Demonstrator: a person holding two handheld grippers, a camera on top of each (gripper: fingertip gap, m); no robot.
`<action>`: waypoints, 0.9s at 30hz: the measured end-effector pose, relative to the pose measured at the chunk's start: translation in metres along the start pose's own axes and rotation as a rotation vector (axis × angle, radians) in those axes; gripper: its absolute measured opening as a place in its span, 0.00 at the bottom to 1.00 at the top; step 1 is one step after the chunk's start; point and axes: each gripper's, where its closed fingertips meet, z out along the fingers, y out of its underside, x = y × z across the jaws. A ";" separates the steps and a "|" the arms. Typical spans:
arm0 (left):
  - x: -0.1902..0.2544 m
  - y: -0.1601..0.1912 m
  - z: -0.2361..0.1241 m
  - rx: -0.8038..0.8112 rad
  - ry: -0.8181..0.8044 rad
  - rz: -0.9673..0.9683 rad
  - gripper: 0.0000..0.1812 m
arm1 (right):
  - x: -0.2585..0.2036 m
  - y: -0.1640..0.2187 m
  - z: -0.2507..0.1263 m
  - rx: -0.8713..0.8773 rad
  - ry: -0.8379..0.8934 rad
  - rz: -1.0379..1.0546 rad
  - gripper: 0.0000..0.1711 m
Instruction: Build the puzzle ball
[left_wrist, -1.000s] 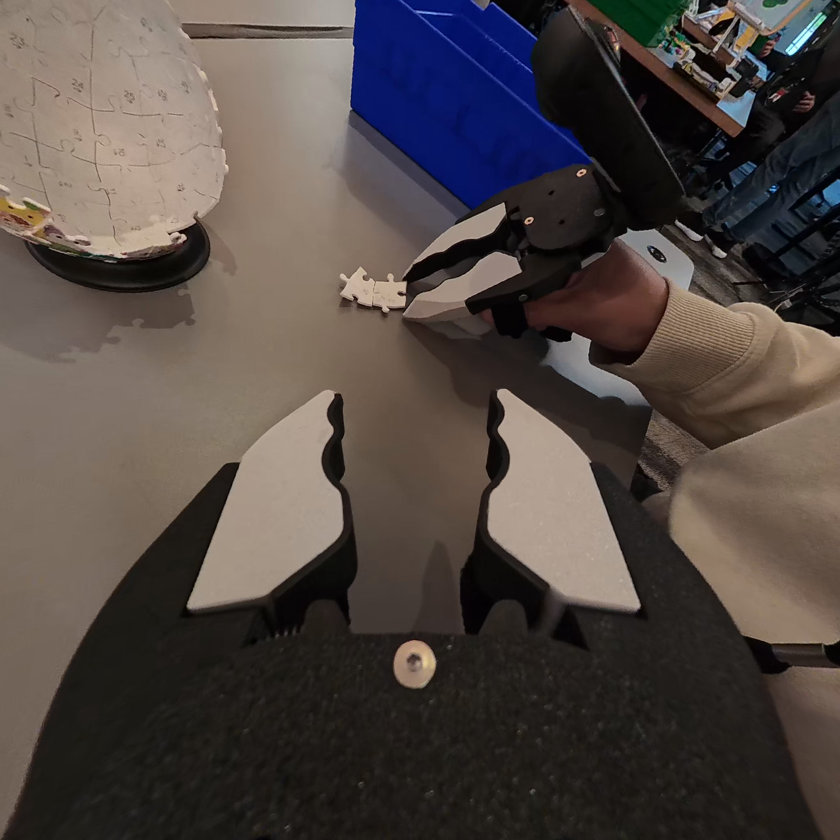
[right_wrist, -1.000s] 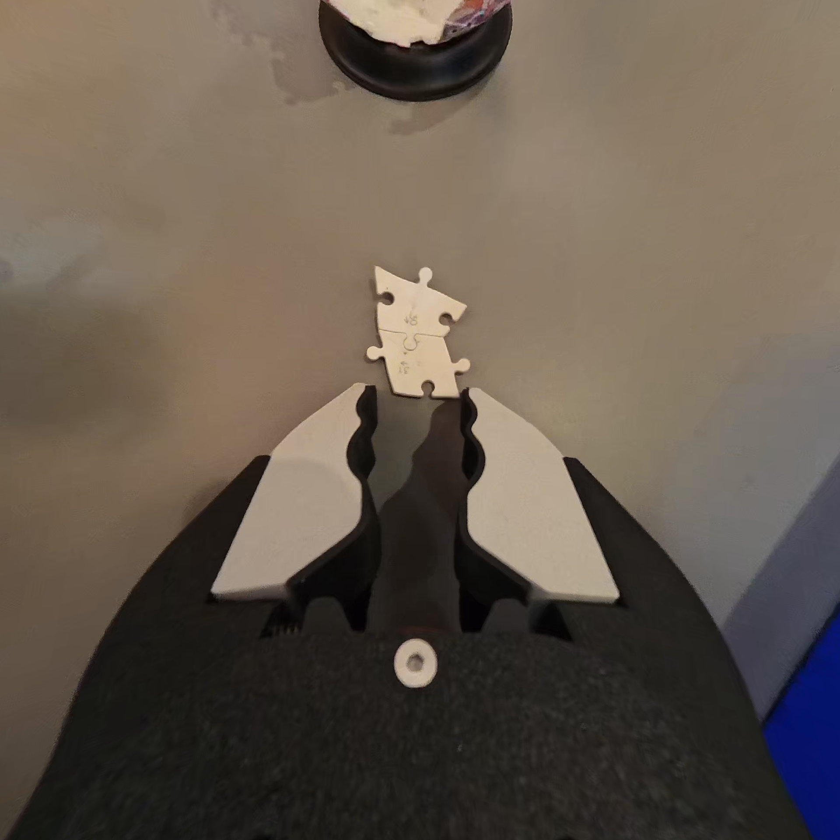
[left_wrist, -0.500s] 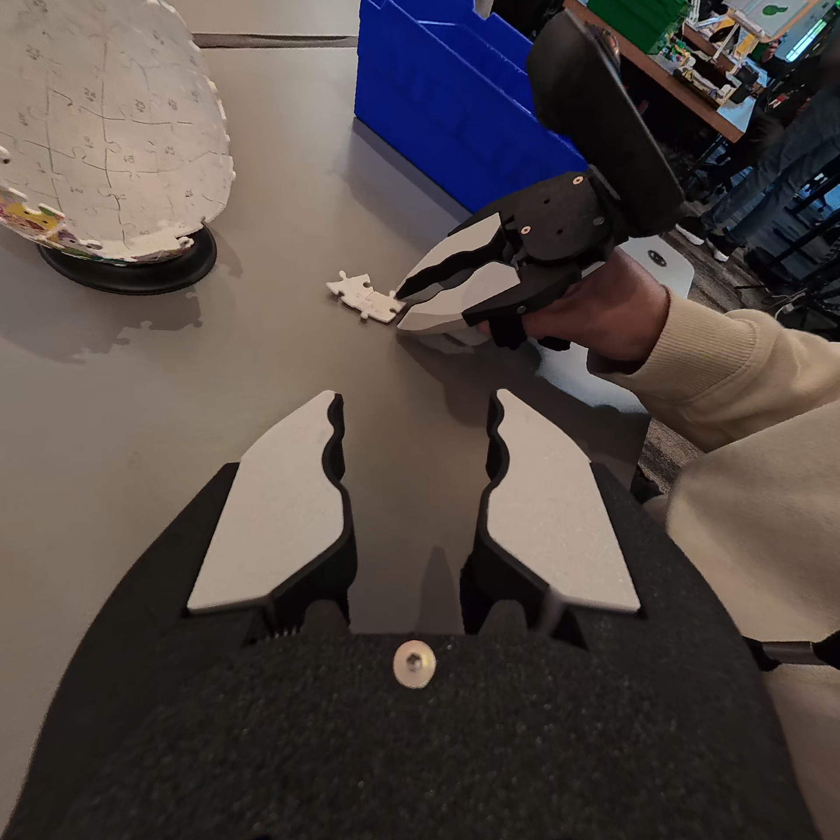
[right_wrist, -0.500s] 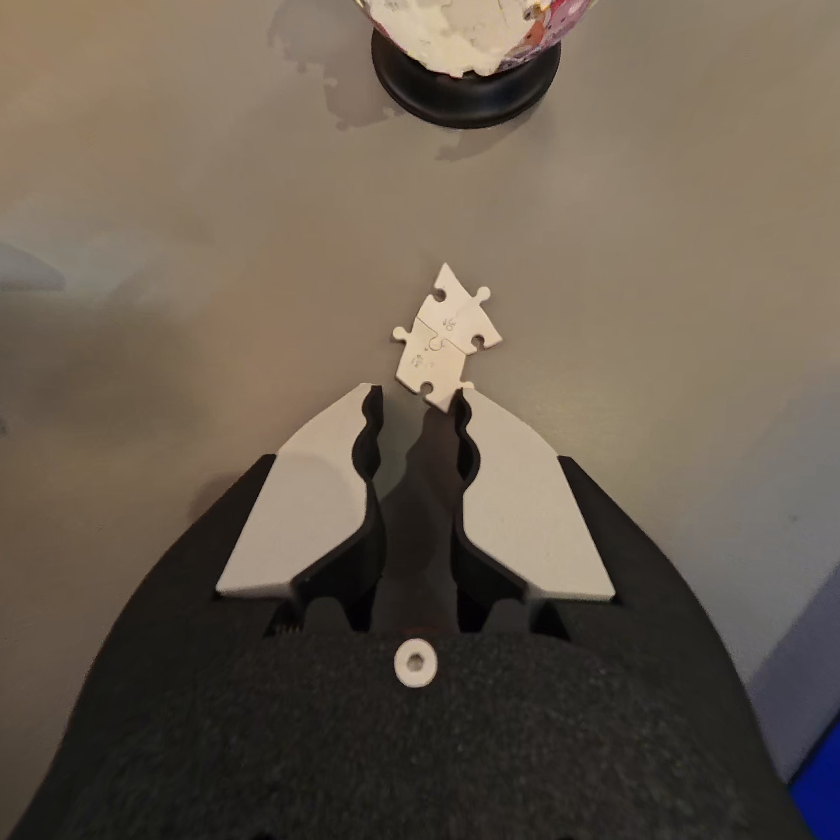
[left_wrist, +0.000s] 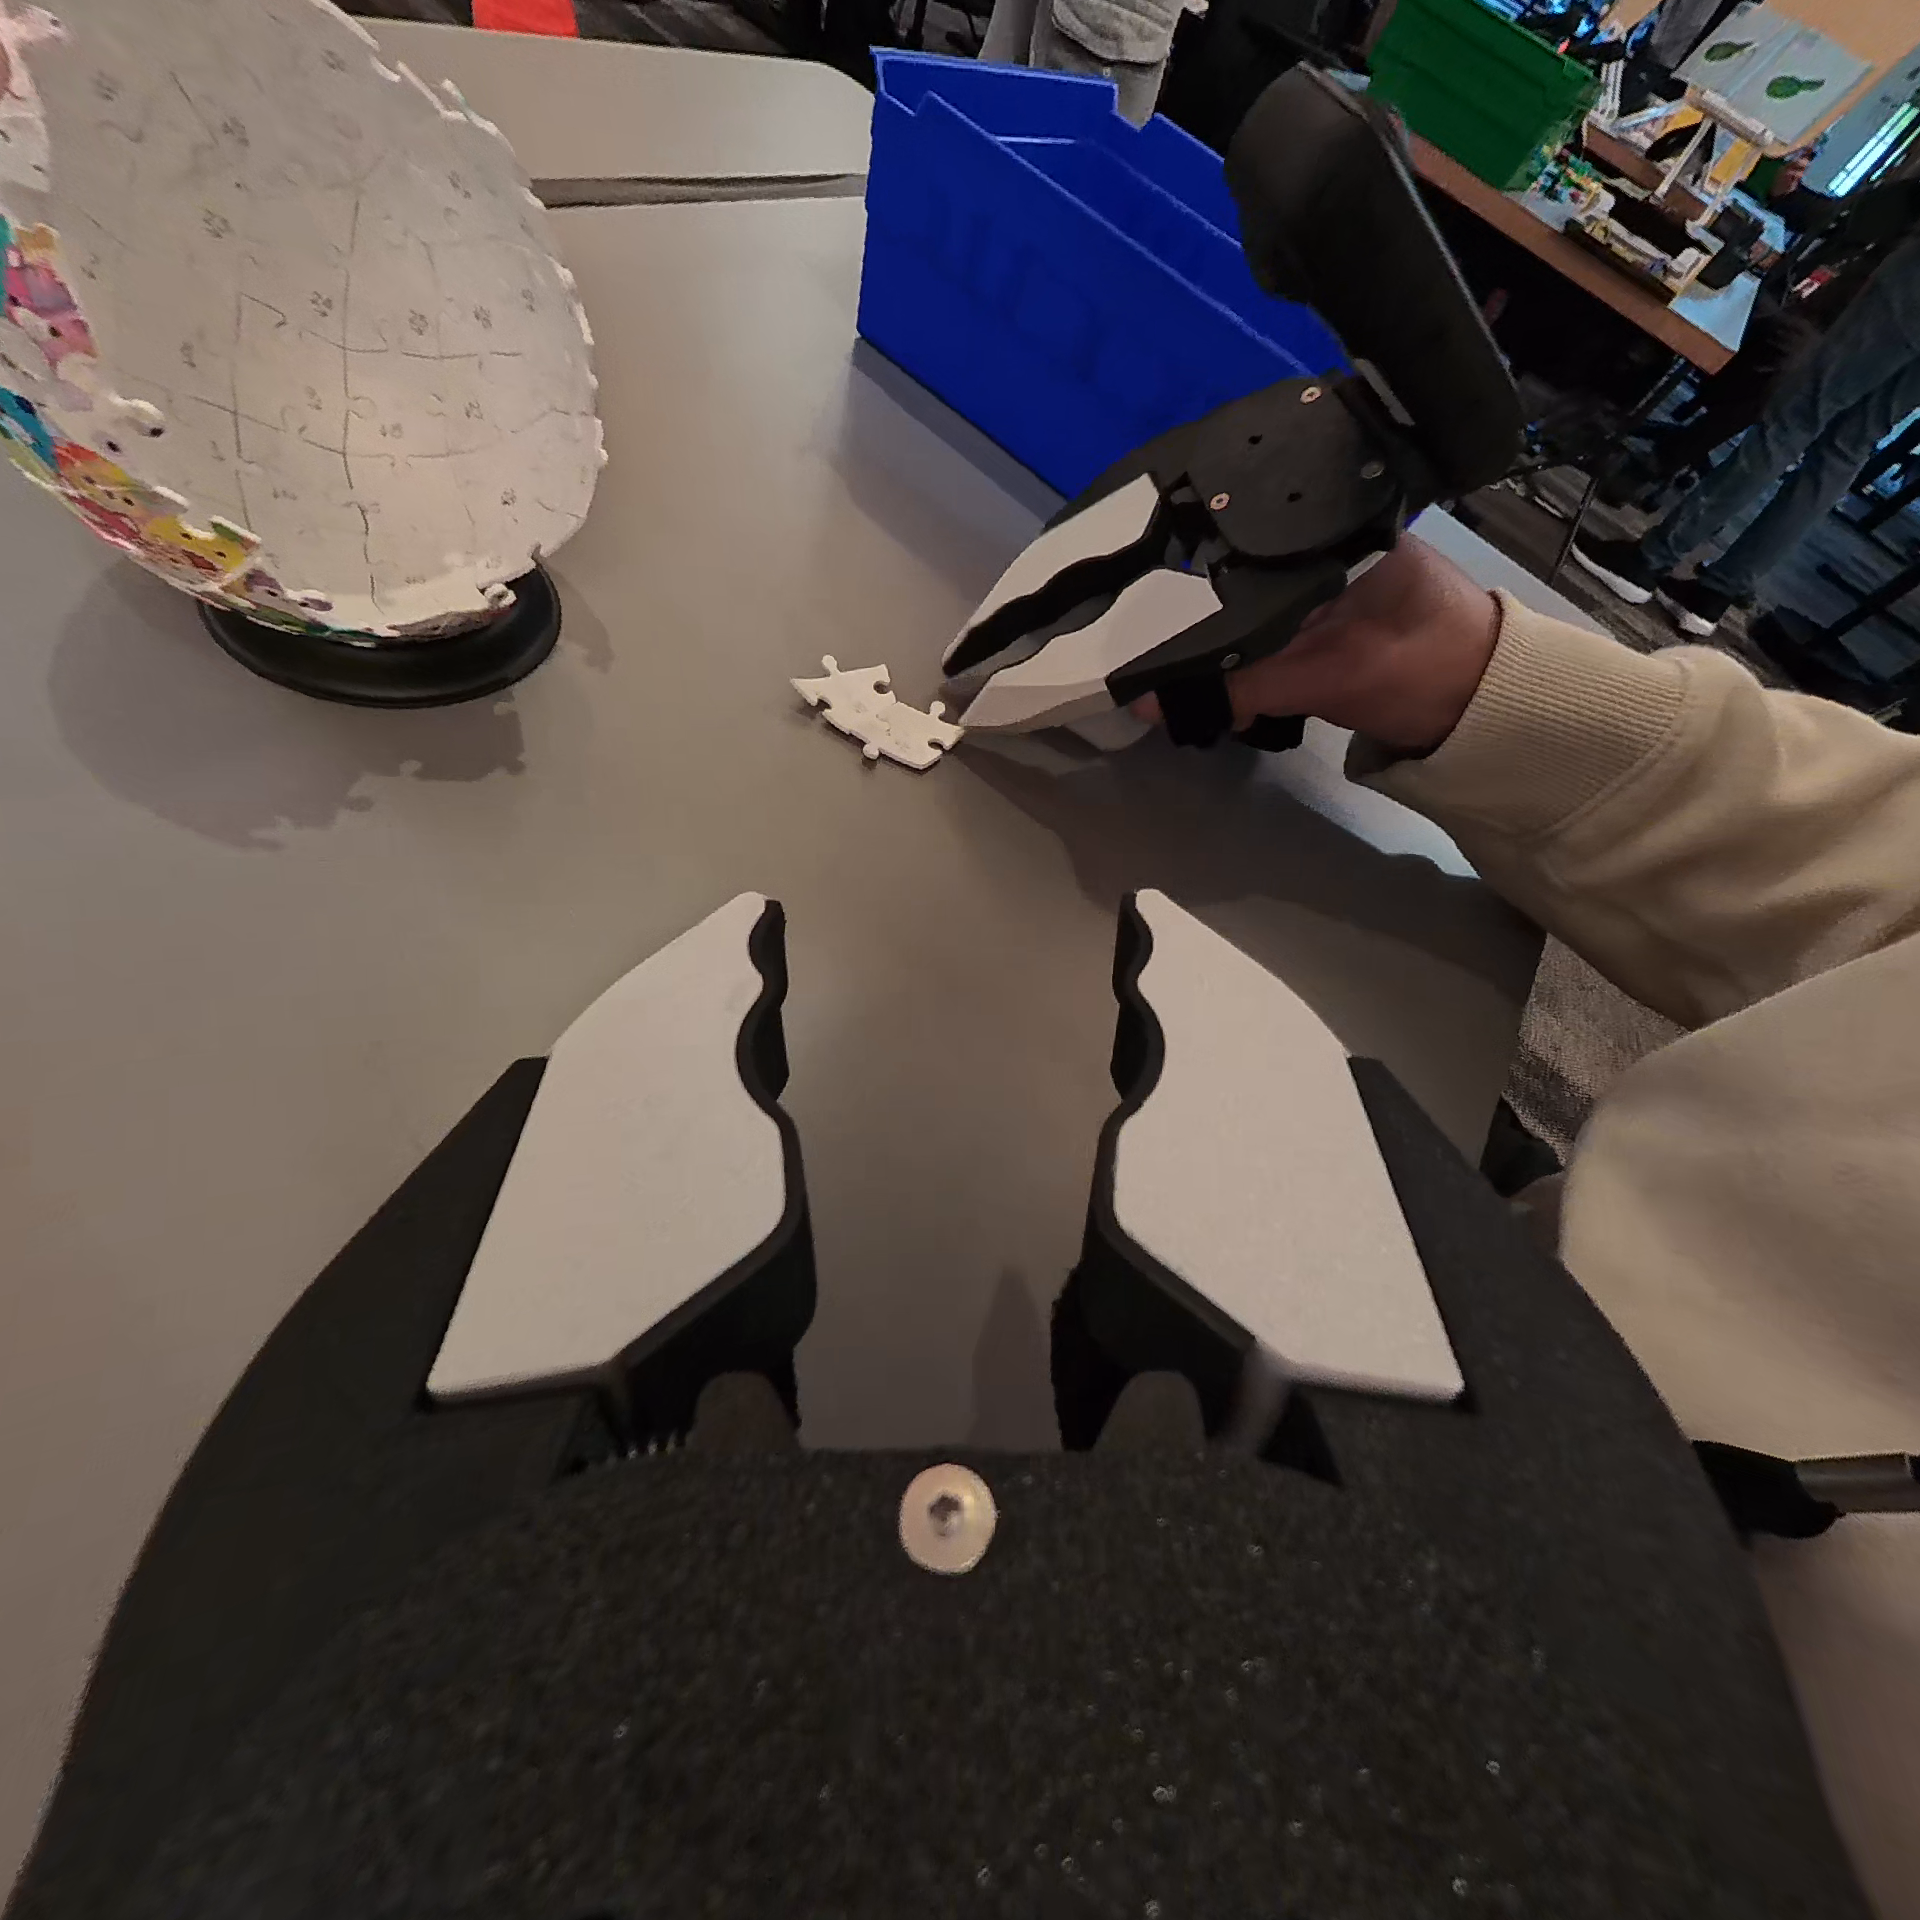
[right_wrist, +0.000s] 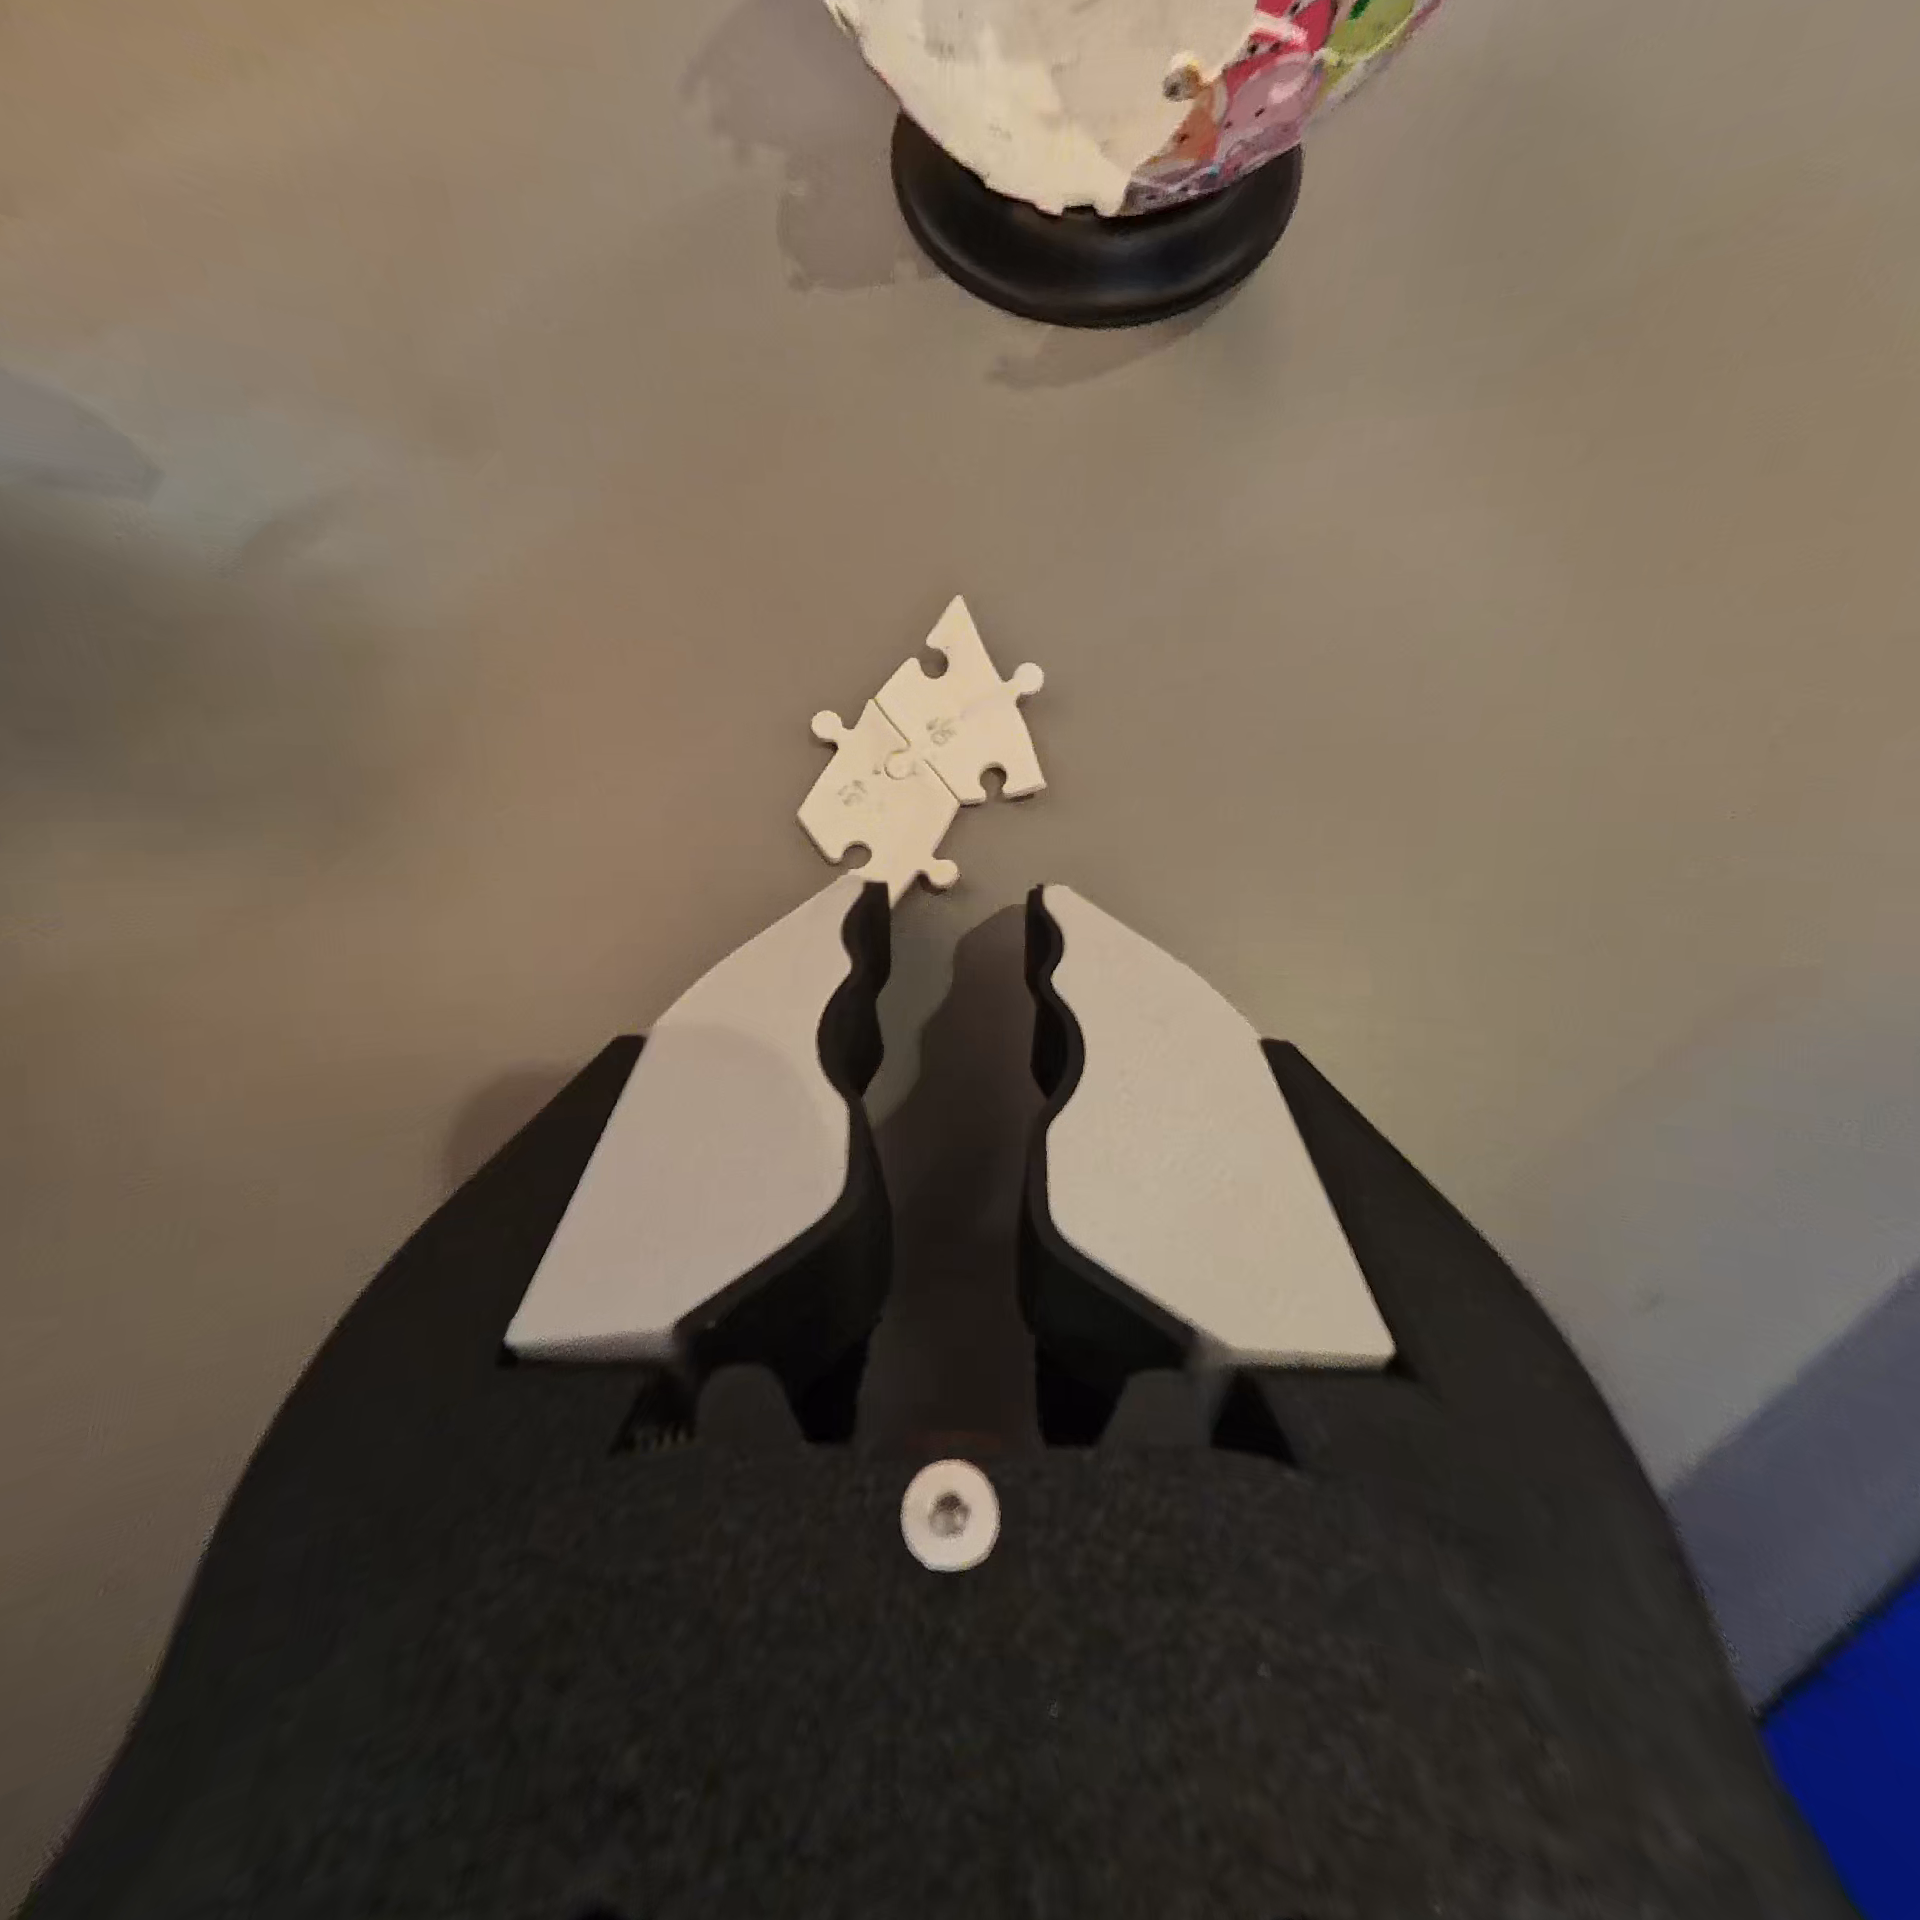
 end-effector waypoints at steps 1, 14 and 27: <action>0.000 -0.001 0.000 0.002 0.001 -0.003 0.33 | -0.001 0.000 0.000 0.004 -0.013 0.006 0.14; 0.001 -0.002 0.001 0.015 -0.002 0.034 0.33 | -0.028 -0.017 0.000 0.053 -0.097 0.005 0.14; -0.009 0.008 -0.009 0.025 -0.002 0.010 0.33 | -0.031 -0.006 0.009 -0.011 -0.106 -0.012 0.13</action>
